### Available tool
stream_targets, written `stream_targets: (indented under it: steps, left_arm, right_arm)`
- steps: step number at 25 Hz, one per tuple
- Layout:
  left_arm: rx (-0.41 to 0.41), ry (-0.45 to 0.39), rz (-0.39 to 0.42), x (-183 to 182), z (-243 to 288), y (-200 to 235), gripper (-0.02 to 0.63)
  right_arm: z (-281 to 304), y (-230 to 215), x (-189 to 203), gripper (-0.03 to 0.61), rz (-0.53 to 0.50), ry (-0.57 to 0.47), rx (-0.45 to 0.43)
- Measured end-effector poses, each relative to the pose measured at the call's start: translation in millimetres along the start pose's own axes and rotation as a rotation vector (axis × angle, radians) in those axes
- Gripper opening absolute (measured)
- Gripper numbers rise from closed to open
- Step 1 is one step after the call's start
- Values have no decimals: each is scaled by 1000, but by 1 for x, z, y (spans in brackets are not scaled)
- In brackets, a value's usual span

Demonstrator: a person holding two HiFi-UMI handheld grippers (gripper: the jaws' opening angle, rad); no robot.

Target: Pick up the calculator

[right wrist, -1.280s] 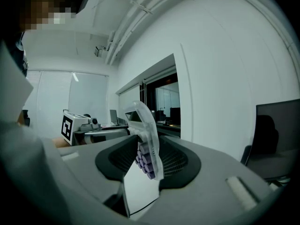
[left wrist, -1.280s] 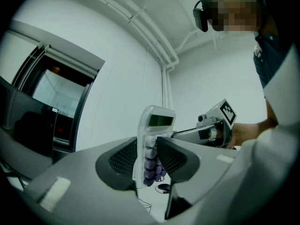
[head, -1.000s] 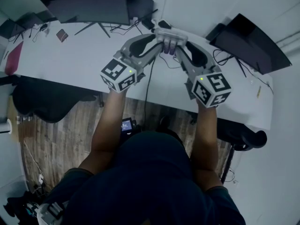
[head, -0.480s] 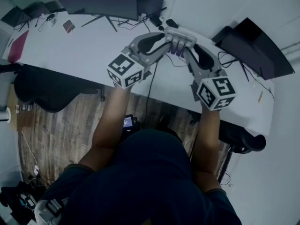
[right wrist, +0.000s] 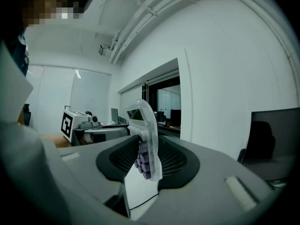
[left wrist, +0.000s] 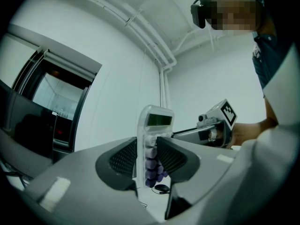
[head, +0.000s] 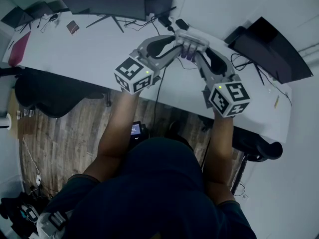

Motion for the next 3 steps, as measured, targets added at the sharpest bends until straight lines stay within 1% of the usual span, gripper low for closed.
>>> stream_targets:
  steps: [3]
  left_arm:
    - [-1, 1, -1, 2, 1, -2, 127]
  right_arm:
    - [-2, -1, 2, 139, 4, 1, 0]
Point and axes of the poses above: the fingertips, and each gripper's own axes: z forward along the fingers, y to its left, x out of its underside, the point moved 4 cm from there along -z, backward along the fingers, and after that the axes turned 9 degrees about -y, right-handed, at the moved point
